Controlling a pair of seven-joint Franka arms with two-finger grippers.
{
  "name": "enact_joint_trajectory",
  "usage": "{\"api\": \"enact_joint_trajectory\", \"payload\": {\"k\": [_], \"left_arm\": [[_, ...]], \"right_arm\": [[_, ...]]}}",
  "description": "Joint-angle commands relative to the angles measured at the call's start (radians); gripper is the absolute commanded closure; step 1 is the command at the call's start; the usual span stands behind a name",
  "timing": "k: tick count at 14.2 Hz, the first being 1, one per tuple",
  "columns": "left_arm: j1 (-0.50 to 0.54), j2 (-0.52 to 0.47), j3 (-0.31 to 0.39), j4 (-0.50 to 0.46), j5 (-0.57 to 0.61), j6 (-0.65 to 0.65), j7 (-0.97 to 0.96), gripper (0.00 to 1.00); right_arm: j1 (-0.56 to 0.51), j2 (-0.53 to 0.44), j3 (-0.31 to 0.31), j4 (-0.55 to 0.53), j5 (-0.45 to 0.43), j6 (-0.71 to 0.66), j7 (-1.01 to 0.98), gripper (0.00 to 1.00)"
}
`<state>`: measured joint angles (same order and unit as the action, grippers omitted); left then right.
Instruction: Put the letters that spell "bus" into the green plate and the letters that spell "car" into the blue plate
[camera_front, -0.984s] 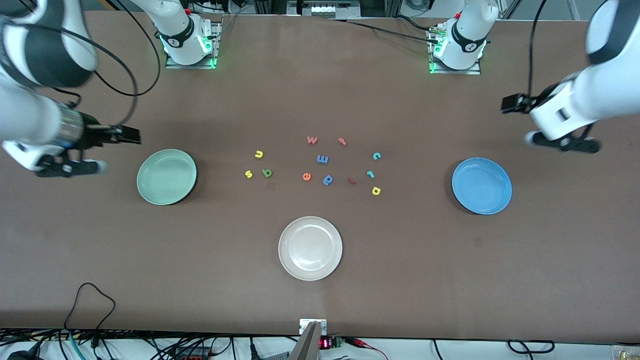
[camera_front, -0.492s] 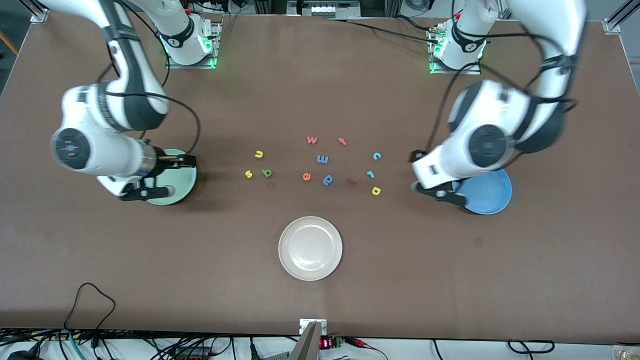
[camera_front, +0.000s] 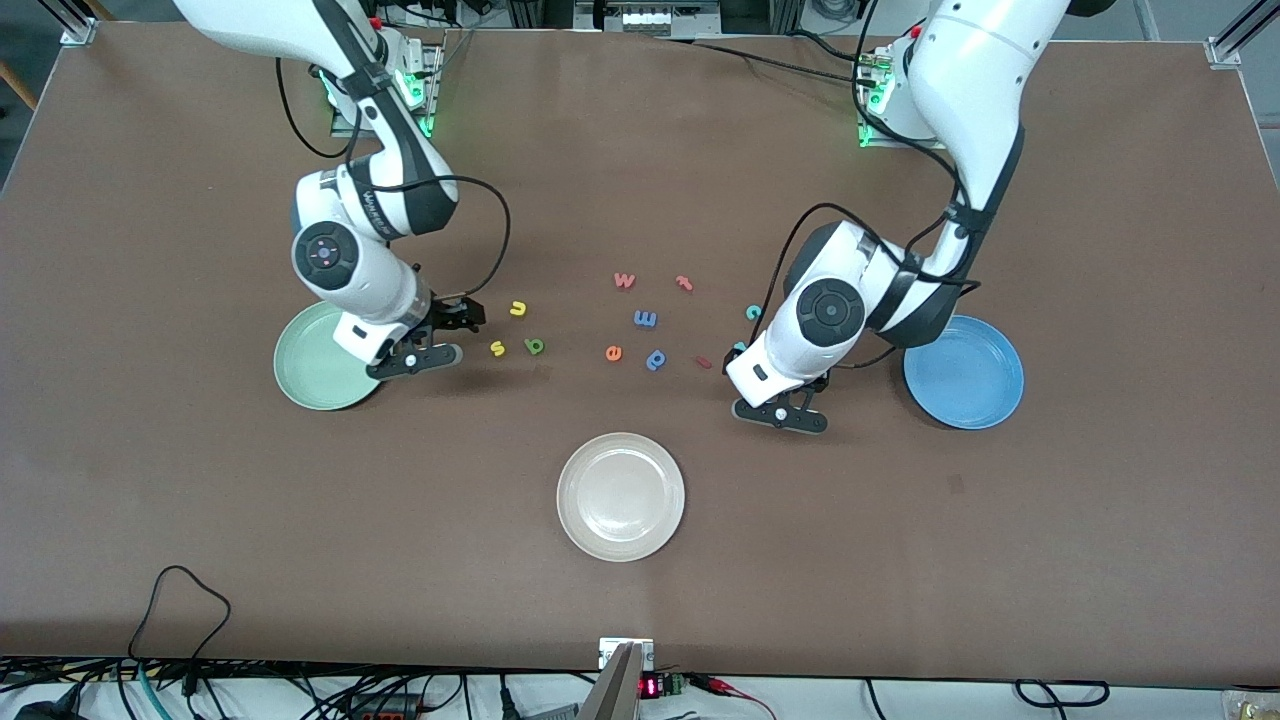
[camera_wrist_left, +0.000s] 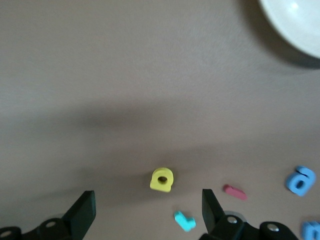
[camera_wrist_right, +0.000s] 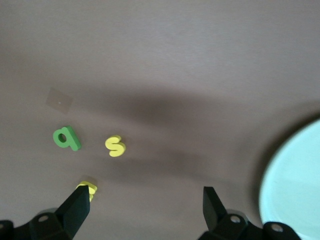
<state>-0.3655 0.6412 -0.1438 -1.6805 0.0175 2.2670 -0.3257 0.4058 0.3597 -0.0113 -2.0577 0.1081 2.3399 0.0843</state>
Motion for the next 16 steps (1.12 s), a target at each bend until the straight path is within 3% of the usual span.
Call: {"api": "enact_joint_trajectory", "payload": {"k": [1,2,6,7,8,12,13,16], "left_arm": [[-0.026,0.012,0.01,-0.036,0.009,0.057,-0.002,0.21],[-0.033,0.017,0.01,-0.036,0.01,0.065,-0.006,0.23],[-0.046,0.058,0.012,-0.038,0.025,0.112,-0.006,0.34],[-0.046,0.066,0.012,-0.038,0.033,0.124,-0.006,0.35],[-0.046,0.067,0.012,-0.038,0.038,0.124,-0.006,0.37],[-0.046,0.067,0.015,-0.054,0.038,0.121,-0.006,0.77],[-0.044,0.058,0.018,-0.058,0.039,0.111,0.0,0.95],[-0.017,-0.032,0.039,-0.022,0.039,-0.041,0.002,0.98]], "right_arm": [[0.039,0.044,-0.006,0.014,-0.01,0.062,-0.021,0.03],[0.051,0.065,-0.006,0.024,-0.022,0.079,-0.026,0.04],[0.068,0.108,-0.006,0.036,-0.065,0.12,-0.041,0.41],[0.068,0.114,-0.006,0.036,-0.065,0.125,-0.04,0.44],[0.07,0.122,-0.006,0.036,-0.064,0.127,-0.04,0.46],[0.105,0.162,-0.006,0.036,-0.064,0.185,-0.035,0.49],[0.108,0.171,-0.006,0.036,-0.065,0.199,-0.035,0.49],[0.11,0.186,-0.006,0.036,-0.067,0.226,-0.04,0.49]]}}
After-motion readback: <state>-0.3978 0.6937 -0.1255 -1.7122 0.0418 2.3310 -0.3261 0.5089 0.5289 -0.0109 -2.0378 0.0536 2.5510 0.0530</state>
